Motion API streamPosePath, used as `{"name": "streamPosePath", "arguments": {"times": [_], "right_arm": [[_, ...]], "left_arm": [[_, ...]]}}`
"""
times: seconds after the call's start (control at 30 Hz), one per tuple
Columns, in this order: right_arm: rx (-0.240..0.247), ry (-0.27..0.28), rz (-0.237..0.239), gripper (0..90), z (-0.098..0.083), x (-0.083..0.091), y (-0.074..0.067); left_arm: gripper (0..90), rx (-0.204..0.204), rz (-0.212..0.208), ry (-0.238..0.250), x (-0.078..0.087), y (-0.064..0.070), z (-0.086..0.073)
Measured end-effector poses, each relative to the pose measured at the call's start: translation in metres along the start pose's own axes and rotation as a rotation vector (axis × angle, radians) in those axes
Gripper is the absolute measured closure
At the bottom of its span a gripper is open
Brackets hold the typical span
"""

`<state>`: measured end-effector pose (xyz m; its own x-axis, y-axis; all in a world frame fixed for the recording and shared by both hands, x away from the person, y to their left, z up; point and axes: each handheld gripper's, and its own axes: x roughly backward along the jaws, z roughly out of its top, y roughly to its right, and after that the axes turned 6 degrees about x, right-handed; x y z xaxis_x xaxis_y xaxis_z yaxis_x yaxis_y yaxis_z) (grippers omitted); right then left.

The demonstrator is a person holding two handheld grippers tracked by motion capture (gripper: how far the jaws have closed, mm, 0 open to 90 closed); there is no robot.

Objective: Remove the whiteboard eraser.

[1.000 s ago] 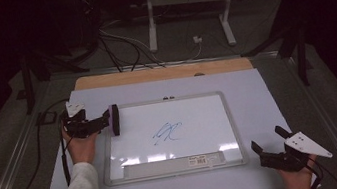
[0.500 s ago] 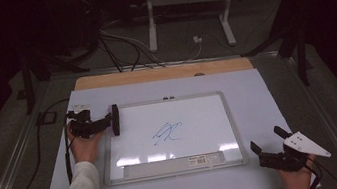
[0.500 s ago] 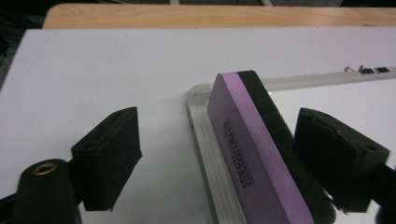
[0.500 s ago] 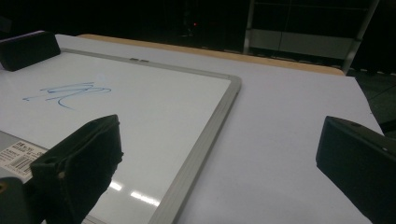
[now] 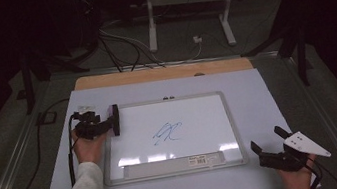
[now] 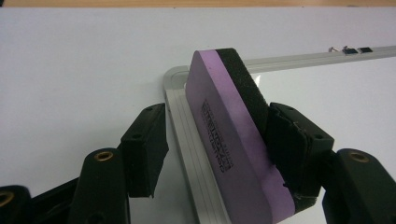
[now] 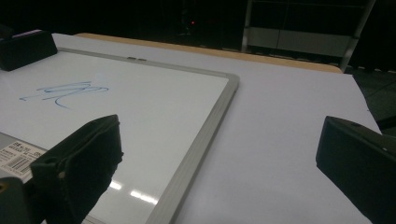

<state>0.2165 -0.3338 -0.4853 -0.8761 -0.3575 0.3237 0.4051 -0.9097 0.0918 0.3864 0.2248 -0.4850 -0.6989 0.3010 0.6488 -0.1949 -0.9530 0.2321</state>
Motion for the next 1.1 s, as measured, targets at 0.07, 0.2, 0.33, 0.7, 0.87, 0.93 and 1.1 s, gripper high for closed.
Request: {"name": "streamPosePath", "arguments": {"times": [0.07, 0.2, 0.33, 0.7, 0.87, 0.93, 1.1], "right_arm": [[-0.002, 0.001, 0.0, 0.7, 0.0, 0.0, 0.0], [-0.004, 0.002, -0.001, 0.7, 0.0, 0.0, 0.0], [-0.001, 0.008, -0.001, 0.7, 0.0, 0.001, 0.0], [-0.021, 0.014, 0.001, 0.8, 0.0, 0.003, 0.003], [-0.017, 0.013, 0.003, 0.8, 0.0, 0.002, 0.002], [-0.019, 0.013, 0.002, 0.9, 0.0, 0.003, 0.003], [-0.019, 0.014, 0.003, 0.9, 0.0, 0.002, 0.002]], "left_arm": [[41.0, -0.001, 0.003, 0.001, 0.0, 0.001, 0.0], [40.8, 0.0, -0.029, -0.001, -0.002, 0.006, -0.001], [38.9, 0.018, -0.068, -0.009, -0.009, 0.011, -0.003], [40.3, -0.008, -0.055, -0.076, -0.023, 0.015, -0.012], [41.4, -0.018, -0.044, -0.079, -0.022, 0.015, -0.012], [41.6, -0.021, -0.041, -0.071, -0.02, 0.014, -0.011], [41.6, -0.026, -0.043, -0.049, -0.014, 0.014, -0.009]]}}
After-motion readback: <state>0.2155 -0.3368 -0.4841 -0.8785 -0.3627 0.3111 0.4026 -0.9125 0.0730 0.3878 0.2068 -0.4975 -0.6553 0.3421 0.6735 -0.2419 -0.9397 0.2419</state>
